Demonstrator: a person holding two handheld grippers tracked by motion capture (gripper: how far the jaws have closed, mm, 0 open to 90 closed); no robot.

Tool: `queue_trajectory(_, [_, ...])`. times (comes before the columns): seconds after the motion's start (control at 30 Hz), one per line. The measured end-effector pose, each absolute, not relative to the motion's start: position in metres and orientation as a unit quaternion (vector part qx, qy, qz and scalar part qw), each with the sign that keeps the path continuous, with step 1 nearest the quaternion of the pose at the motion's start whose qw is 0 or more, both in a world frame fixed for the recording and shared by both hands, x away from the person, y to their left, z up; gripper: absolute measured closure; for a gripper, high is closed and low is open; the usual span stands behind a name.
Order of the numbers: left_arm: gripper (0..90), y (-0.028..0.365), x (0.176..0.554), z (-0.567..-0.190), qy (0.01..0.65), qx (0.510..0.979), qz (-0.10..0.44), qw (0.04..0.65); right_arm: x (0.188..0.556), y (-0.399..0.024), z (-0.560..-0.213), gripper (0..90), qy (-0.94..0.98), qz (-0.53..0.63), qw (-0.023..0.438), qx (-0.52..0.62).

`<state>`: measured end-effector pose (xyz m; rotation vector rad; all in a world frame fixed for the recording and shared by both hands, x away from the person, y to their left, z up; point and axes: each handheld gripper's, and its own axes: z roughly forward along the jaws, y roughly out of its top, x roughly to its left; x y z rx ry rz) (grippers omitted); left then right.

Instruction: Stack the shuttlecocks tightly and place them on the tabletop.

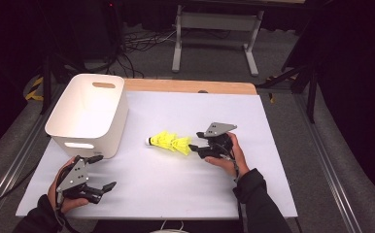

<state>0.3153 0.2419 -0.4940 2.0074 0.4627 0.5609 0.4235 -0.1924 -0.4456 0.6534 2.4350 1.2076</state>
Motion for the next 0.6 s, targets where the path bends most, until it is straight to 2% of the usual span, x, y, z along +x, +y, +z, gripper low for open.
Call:
queue_trajectory(0.27, [5.7,0.241,0.315,-0.493,0.189,0.824,0.233,0.481,0.396,-0.174,-0.454,52.6,0.881,0.407,0.119,0.21])
queue_trajectory(0.5, [5.8,0.241,0.315,-0.494,0.188,0.826,0.23,0.478,0.408,-0.164,-0.465,66.0,0.878,0.395,0.133,0.236])
queue_trajectory(0.6, [5.8,0.24,0.316,-0.495,0.189,0.827,0.228,0.477,0.413,-0.166,-0.465,67.8,0.869,0.406,0.128,0.252])
